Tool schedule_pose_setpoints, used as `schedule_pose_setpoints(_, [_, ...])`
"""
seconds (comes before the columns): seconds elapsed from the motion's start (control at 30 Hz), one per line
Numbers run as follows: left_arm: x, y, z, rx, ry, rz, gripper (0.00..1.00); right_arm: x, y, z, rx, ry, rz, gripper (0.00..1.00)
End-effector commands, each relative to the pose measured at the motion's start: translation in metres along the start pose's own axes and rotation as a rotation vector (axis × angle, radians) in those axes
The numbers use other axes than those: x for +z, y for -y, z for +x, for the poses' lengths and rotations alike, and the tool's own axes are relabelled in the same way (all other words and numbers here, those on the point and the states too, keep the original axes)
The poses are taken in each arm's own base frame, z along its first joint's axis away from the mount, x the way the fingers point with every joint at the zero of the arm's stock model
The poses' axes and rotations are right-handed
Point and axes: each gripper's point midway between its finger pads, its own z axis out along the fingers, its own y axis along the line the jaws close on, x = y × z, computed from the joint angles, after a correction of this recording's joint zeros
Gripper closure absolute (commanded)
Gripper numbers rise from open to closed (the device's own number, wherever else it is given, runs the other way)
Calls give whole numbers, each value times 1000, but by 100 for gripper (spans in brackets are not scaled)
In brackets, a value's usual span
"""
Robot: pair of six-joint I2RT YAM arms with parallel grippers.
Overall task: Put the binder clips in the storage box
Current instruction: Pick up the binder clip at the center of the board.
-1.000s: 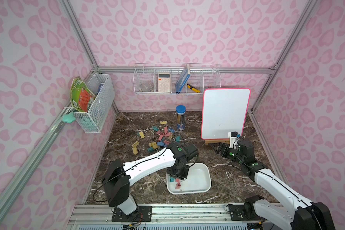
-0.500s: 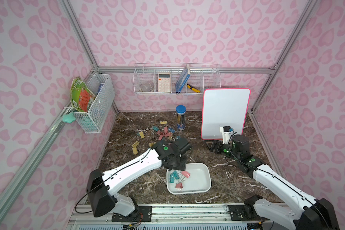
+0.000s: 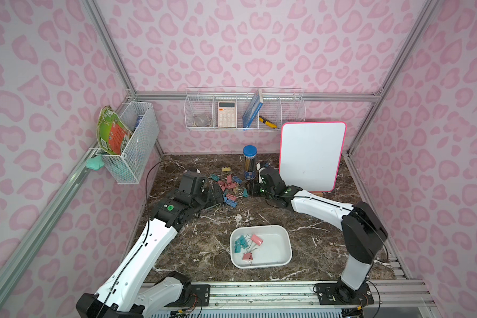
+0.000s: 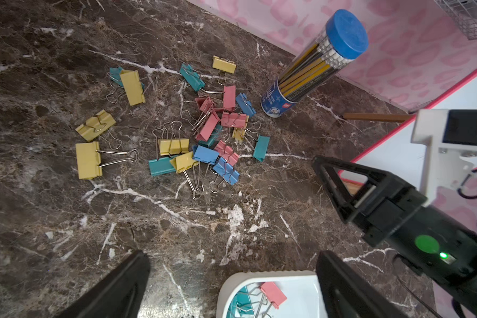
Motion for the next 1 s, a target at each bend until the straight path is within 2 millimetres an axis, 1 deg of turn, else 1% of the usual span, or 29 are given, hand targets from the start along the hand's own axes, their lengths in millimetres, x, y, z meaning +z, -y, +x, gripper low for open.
schedule_pose_setpoints(0.0, [4, 3, 6, 66, -47, 32, 1, 34, 1, 13, -89, -61, 58, 57])
schedule_pose_setpoints(0.03, [6, 2, 8, 79, -59, 34, 1, 46, 0, 16, -113, -77, 66, 58])
schedule_pose_setpoints(0.07, [8, 1, 10, 92, -73, 28, 1, 58, 5, 20, -133, -102, 99, 57])
schedule_pose_setpoints(0.1, [9, 0, 11, 107, -84, 23, 1, 67, 11, 21, -150, -119, 138, 54])
schedule_pose_setpoints(0.17, [10, -7, 15, 137, -105, -6, 1, 85, 25, 29, -181, -167, 218, 42])
schedule_pose_setpoints(0.27, [13, -14, 21, 184, -123, -31, 1, 106, 40, 44, -216, -253, 306, 41])
schedule_pose_setpoints(0.3, [13, -15, 22, 201, -122, -36, 1, 111, 43, 45, -230, -263, 333, 41])
schedule_pose_setpoints(0.37, [17, -19, 23, 224, -123, -50, 1, 119, 48, 45, -258, -263, 367, 40])
schedule_pose_setpoints(0.4, [18, -21, 24, 234, -125, -56, 1, 122, 51, 46, -268, -265, 381, 38])
schedule_pose_setpoints(0.43, [20, -22, 24, 238, -128, -60, 1, 124, 54, 46, -272, -263, 398, 34])
schedule_pose_setpoints(0.5, [21, -22, 25, 250, -136, -59, 1, 124, 63, 46, -277, -260, 454, 21])
schedule_pose_setpoints(0.53, [22, -22, 26, 256, -140, -59, 1, 125, 66, 48, -284, -267, 468, 17])
schedule_pose_setpoints(0.6, [23, -23, 26, 270, -134, -63, 1, 127, 72, 53, -295, -280, 482, 14])
schedule_pose_setpoints(0.67, [26, -25, 25, 278, -129, -70, 1, 130, 73, 60, -303, -300, 471, 15])
schedule_pose_setpoints(0.77, [30, -23, 24, 287, -124, -67, 1, 136, 73, 73, -281, -337, 434, 22])
schedule_pose_setpoints(0.83, [33, -23, 24, 295, -127, -66, 1, 138, 64, 79, -259, -357, 371, 26])
schedule_pose_setpoints(0.87, [35, -23, 24, 303, -131, -69, 1, 139, 60, 83, -248, -366, 337, 26])
schedule_pose_setpoints(0.97, [40, -26, 25, 313, -137, -82, 1, 133, 38, 85, -205, -375, 217, 22])
